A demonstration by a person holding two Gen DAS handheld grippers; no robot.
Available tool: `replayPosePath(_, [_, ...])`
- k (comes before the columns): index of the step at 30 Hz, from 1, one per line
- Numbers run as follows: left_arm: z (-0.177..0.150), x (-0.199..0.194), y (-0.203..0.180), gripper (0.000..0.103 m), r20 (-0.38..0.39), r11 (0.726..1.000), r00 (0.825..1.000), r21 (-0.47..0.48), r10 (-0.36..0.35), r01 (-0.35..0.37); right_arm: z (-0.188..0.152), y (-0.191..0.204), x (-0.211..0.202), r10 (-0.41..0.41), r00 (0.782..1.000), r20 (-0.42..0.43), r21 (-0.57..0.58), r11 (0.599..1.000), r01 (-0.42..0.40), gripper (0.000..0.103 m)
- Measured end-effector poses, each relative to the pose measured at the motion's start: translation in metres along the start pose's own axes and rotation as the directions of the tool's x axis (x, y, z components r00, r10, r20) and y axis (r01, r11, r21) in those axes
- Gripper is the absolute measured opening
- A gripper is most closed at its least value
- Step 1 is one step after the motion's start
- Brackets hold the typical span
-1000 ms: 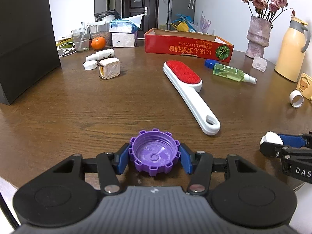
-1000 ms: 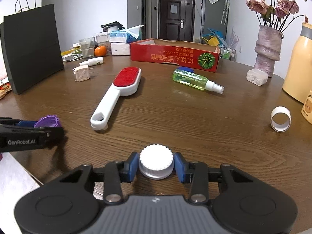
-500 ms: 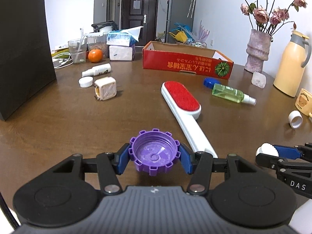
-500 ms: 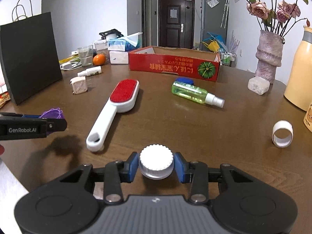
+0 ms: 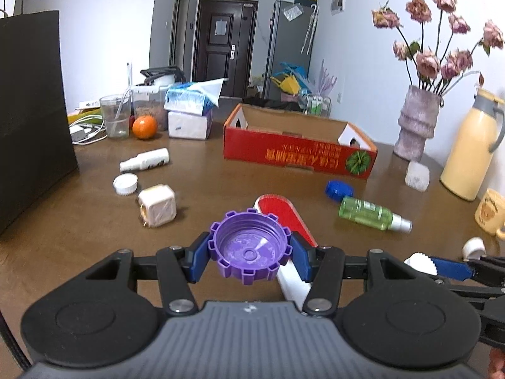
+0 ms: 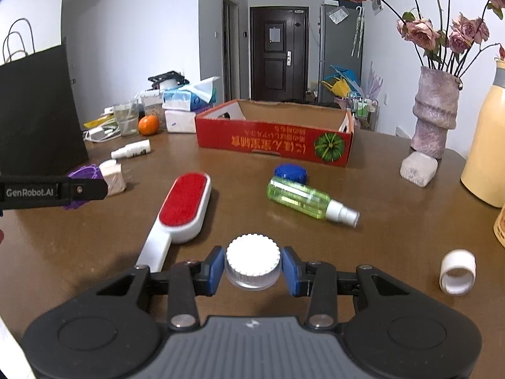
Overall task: Organize rigid objects
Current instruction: 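Carry both caps over the open cardboard box with both tools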
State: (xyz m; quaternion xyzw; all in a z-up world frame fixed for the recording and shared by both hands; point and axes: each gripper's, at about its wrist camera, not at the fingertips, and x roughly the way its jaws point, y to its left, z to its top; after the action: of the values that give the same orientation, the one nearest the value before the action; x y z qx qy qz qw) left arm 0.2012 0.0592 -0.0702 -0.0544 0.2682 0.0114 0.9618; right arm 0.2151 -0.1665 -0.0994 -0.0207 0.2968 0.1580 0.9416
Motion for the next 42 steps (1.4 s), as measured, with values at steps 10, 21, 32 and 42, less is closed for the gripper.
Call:
replayPosePath(10, [0.041, 0.027, -0.005, 0.054, 0.041, 0.999, 0.999, -0.026, -0.033, 0.034, 0.043, -0.009, 0.024, -0.011, 0.998, 0.062, 0.034, 0.999, 0.009, 0.039])
replayPosePath(21, [0.091, 0.058, -0.011, 0.054, 0.093, 0.998, 0.995, -0.043, -0.037, 0.041, 0.09, -0.023, 0.051, -0.031, 0.988, 0.152, 0.081, 0.997, 0.019, 0.039])
replayPosePath(32, [0.132, 0.104, -0.026, 0.054, 0.106, 0.998, 0.994, -0.047, -0.037, 0.042, 0.133, -0.037, 0.089, -0.05, 0.98, 0.194, 0.118, 0.993, 0.028, 0.039])
replayPosePath(42, [0.161, 0.154, -0.04, 0.054, 0.128, 0.999, 0.992, -0.044, -0.005, 0.011, 0.163, -0.055, 0.134, -0.071, 0.984, 0.162, 0.12, 0.991, 0.052, 0.039])
